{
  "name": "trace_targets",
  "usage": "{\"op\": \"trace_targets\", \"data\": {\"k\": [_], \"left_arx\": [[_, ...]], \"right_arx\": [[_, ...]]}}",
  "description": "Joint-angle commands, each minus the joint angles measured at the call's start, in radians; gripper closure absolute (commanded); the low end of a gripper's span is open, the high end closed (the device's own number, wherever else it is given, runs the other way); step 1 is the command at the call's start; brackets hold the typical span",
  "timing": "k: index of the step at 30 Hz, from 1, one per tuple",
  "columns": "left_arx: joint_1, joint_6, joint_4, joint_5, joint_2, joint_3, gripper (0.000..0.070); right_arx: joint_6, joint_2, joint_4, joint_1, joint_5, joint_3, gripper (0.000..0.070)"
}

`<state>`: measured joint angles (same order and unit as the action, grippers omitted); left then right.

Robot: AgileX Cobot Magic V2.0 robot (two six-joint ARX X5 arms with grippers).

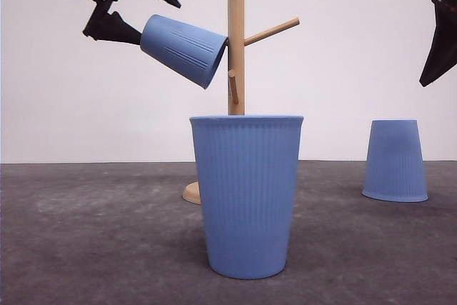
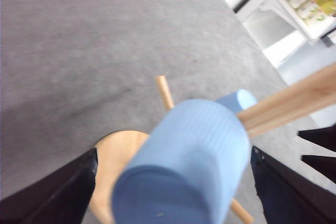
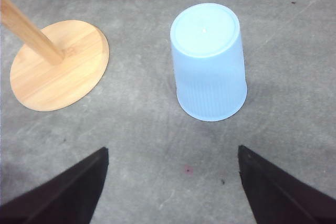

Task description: Place three cups

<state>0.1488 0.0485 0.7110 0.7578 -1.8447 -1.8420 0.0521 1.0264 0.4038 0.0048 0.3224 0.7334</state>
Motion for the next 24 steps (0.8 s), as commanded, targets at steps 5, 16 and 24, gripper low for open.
{"op": "trace_targets", "data": {"k": [5, 16, 24], "left_arx": [[-0.034, -0.054, 0.102, -0.081, -0.02, -0.148, 0.0138], [-0.053, -0.17, 0.475, -0.418, 0.017, -0.406, 0.0146], [-0.007, -0.176, 0.69, -0.639, 0.087, -0.402, 0.0146]], "right_arx": [[-0.008, 0.005, -0.008, 0.0, 0.018, 0.019, 0.0179], [-0.019, 0.088, -0.135, 0.001, 0.01, 0.019, 0.0003], [-0.018, 0.23, -0.327, 0.0, -0.008, 0.021, 0.0]]}}
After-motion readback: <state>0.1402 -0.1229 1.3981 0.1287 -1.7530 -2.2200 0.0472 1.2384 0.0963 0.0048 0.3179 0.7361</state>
